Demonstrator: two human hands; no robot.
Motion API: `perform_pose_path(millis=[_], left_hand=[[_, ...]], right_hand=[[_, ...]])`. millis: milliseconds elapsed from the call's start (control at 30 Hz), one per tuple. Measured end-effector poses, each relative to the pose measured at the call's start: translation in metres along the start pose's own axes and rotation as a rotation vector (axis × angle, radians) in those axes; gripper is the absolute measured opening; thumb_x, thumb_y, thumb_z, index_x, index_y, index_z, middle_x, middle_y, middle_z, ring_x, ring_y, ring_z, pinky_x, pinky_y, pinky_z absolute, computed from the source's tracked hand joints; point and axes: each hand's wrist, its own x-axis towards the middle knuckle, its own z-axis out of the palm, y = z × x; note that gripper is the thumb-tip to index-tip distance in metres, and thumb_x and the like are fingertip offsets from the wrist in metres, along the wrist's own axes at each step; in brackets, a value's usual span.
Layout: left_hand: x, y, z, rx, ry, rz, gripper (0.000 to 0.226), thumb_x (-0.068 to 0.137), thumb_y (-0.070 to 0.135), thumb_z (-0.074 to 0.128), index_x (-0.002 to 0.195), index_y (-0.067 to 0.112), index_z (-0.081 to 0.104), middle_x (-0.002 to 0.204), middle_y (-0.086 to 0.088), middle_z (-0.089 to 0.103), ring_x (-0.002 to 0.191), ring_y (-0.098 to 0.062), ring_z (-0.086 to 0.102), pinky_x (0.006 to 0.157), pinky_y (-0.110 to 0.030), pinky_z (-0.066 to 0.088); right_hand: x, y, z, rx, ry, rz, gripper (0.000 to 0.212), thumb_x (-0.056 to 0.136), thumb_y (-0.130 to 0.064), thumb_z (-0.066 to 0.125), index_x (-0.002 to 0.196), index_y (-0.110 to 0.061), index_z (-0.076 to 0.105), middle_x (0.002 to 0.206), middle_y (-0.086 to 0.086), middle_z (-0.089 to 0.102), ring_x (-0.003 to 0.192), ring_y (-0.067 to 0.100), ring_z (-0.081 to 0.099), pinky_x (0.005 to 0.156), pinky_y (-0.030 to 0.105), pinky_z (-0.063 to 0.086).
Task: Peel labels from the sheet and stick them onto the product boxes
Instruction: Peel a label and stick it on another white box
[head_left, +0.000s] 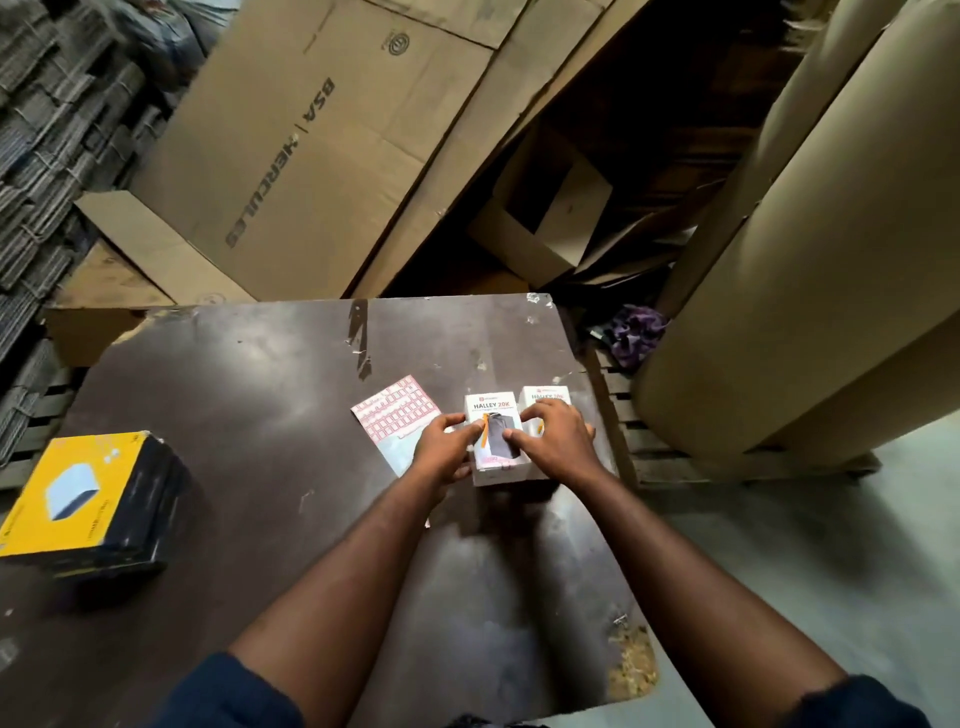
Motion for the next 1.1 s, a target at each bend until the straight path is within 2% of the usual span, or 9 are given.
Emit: perform_pose_path(millis=[133, 267, 400, 500, 600, 767, 933, 1100], left_hand=[[0.014, 0.001, 0.01, -0.022, 0.026, 0.01, 0.033, 0.095, 0.021, 0.065, 0.127, 0.016, 0.057, 0.111, -0.007, 0.069, 0.076, -0.016, 0.069, 0.054, -0.022, 0.053], [0.027, 0.0, 0.013, -0.028, 0.045, 0.007, 0.03, 0.095, 0.021, 0.064, 0.125, 0.016, 0.06, 0.106, -0.006, 0.072, 0.079, -0.016, 0.071, 0.053, -0.021, 0.054], [0.039, 0.003, 0.016, 0.0, 0.055, 0.002, 0.023, 0.096, 0.022, 0.064, 0.118, 0.02, 0.061, 0.097, 0.0, 0.071, 0.078, -0.011, 0.069, 0.056, -0.021, 0.056], [0.048, 0.0, 0.019, 0.038, 0.052, -0.005, 0.021, 0.096, 0.022, 0.063, 0.117, 0.021, 0.063, 0.102, -0.001, 0.073, 0.082, -0.011, 0.07, 0.059, -0.024, 0.057], [0.055, -0.006, 0.02, 0.074, 0.065, 0.002, 0.021, 0.095, 0.021, 0.061, 0.116, 0.02, 0.066, 0.105, -0.003, 0.074, 0.088, -0.014, 0.071, 0.07, -0.03, 0.06], [0.063, -0.011, 0.022, 0.126, 0.079, 0.01, 0.028, 0.09, 0.022, 0.065, 0.118, 0.019, 0.068, 0.106, -0.004, 0.074, 0.094, -0.021, 0.072, 0.082, -0.046, 0.061], [0.079, -0.025, 0.019, 0.244, 0.131, 0.047, 0.06, 0.061, 0.056, 0.067, 0.116, 0.029, 0.068, 0.105, 0.004, 0.075, 0.093, -0.017, 0.072, 0.086, -0.045, 0.059], [0.068, -0.02, 0.02, 0.283, 0.128, 0.071, 0.046, 0.074, 0.051, 0.071, 0.113, 0.027, 0.067, 0.109, 0.001, 0.073, 0.094, -0.018, 0.071, 0.086, -0.045, 0.059]], right_hand=[[0.015, 0.006, 0.004, 0.029, 0.001, -0.001, 0.034, 0.076, -0.049, 0.077, 0.101, -0.028, 0.07, 0.124, -0.005, 0.059, 0.126, 0.019, 0.048, 0.096, 0.038, 0.036], [0.03, 0.009, 0.005, 0.004, -0.03, 0.019, 0.035, 0.077, -0.051, 0.076, 0.104, -0.03, 0.071, 0.122, -0.001, 0.056, 0.127, 0.02, 0.044, 0.098, 0.038, 0.035], [0.047, 0.014, 0.004, -0.021, -0.059, 0.006, 0.032, 0.076, -0.053, 0.076, 0.099, -0.03, 0.074, 0.106, -0.002, 0.057, 0.118, 0.023, 0.051, 0.094, 0.037, 0.041], [0.059, 0.021, 0.002, 0.011, -0.103, -0.014, 0.032, 0.071, -0.052, 0.081, 0.092, -0.028, 0.075, 0.093, -0.003, 0.055, 0.107, 0.024, 0.056, 0.089, 0.034, 0.047], [0.066, 0.026, 0.005, 0.012, -0.143, -0.016, 0.032, 0.067, -0.053, 0.083, 0.085, -0.027, 0.076, 0.096, 0.001, 0.065, 0.106, 0.023, 0.058, 0.081, 0.028, 0.043], [0.069, 0.029, 0.004, 0.034, -0.146, -0.012, 0.025, 0.065, -0.041, 0.089, 0.074, -0.025, 0.073, 0.094, 0.002, 0.062, 0.096, 0.019, 0.058, 0.073, 0.024, 0.034], [0.067, 0.029, 0.0, 0.06, -0.122, -0.051, 0.025, 0.066, -0.035, 0.09, 0.079, -0.022, 0.073, 0.092, 0.0, 0.058, 0.085, 0.014, 0.055, 0.071, 0.025, 0.035], [0.067, 0.031, 0.0, 0.102, -0.112, -0.067, 0.027, 0.066, -0.033, 0.091, 0.084, -0.022, 0.074, 0.091, 0.001, 0.058, 0.079, 0.015, 0.056, 0.068, 0.025, 0.037]])
